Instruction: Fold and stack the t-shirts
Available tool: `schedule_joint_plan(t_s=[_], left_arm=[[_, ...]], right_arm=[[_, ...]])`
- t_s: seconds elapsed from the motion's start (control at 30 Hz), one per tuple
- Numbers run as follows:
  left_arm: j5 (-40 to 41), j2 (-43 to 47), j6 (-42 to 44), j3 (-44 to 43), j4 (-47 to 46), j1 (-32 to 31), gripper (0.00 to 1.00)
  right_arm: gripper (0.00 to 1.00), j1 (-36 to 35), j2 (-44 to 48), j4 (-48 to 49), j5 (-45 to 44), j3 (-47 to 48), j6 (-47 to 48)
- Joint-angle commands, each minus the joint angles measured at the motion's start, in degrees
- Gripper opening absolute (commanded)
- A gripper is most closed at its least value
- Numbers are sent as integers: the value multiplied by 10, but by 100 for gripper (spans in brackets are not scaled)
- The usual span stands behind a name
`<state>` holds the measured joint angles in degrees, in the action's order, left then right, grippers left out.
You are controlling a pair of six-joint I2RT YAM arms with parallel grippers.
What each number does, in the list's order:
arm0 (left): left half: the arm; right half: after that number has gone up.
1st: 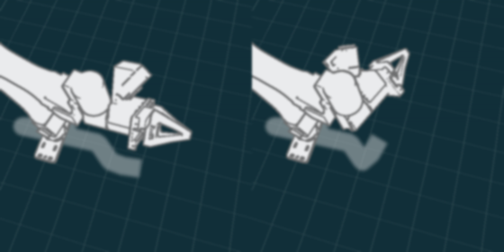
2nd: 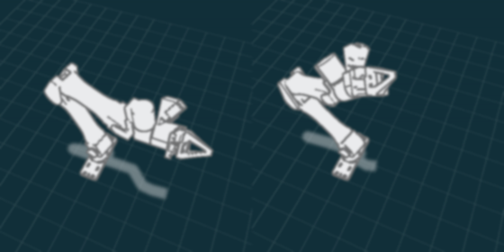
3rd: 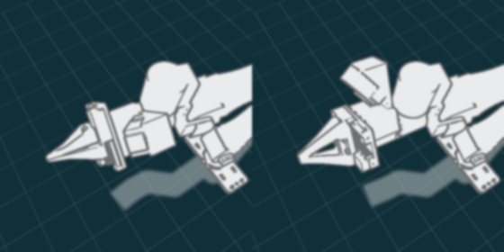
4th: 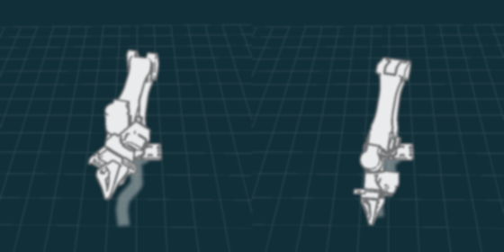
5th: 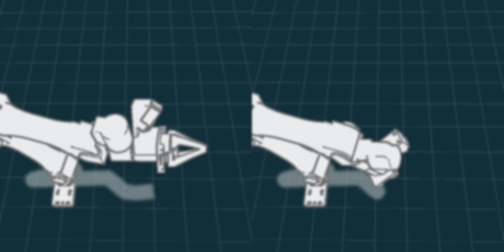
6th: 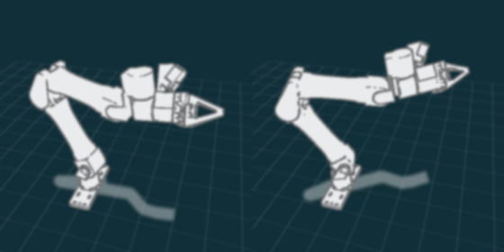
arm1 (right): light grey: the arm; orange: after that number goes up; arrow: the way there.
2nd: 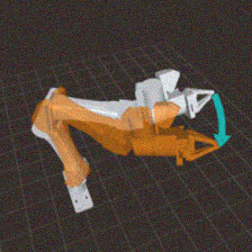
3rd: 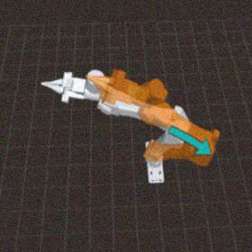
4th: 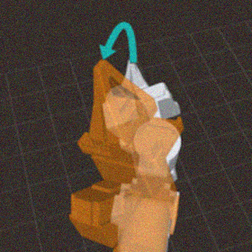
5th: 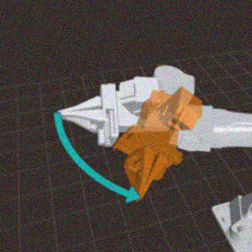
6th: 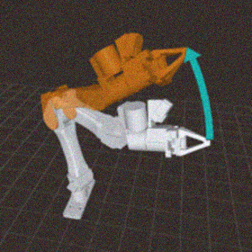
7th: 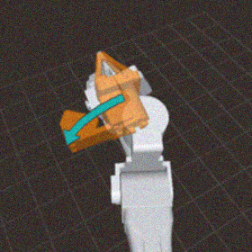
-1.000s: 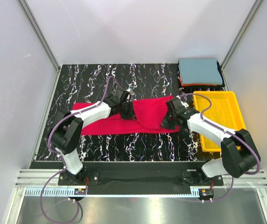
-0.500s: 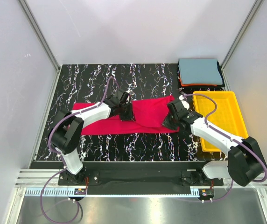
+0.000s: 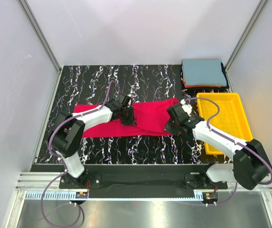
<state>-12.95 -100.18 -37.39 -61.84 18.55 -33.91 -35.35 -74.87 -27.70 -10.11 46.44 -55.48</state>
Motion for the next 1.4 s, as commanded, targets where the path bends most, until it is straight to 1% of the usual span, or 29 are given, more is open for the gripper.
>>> schedule_joint_plan(t_s=[0.0, 0.27, 0.4, 0.63, 0.73, 0.8, 1.03, 1.37], left_arm=[[12, 45, -1, 5, -9, -2, 0], [9, 34, -1, -1, -4, -2, 0], [14, 30, 0, 3, -5, -2, 0], [10, 28, -1, 4, -3, -2, 0], [11, 29, -2, -2, 8, -2, 0], [12, 27, -4, -5, 14, -2, 0], [12, 17, -25, -4, 18, -1, 0], [-10, -18, -44, -38, 25, 5, 0]], right_arm=[[0, -12, 28, -16, -31, 4, -21], [0, -33, 22, -18, -34, 16, -39], [0, -51, 25, -18, -56, 7, -71], [0, -67, 19, -18, -78, 5, -82], [0, -67, 5, -19, -104, 1, -60], [0, -65, -11, -20, -111, 7, -28], [0, -48, -59, -18, -98, 30, 9], [0, 2, -83, 2, -62, 58, 81]])
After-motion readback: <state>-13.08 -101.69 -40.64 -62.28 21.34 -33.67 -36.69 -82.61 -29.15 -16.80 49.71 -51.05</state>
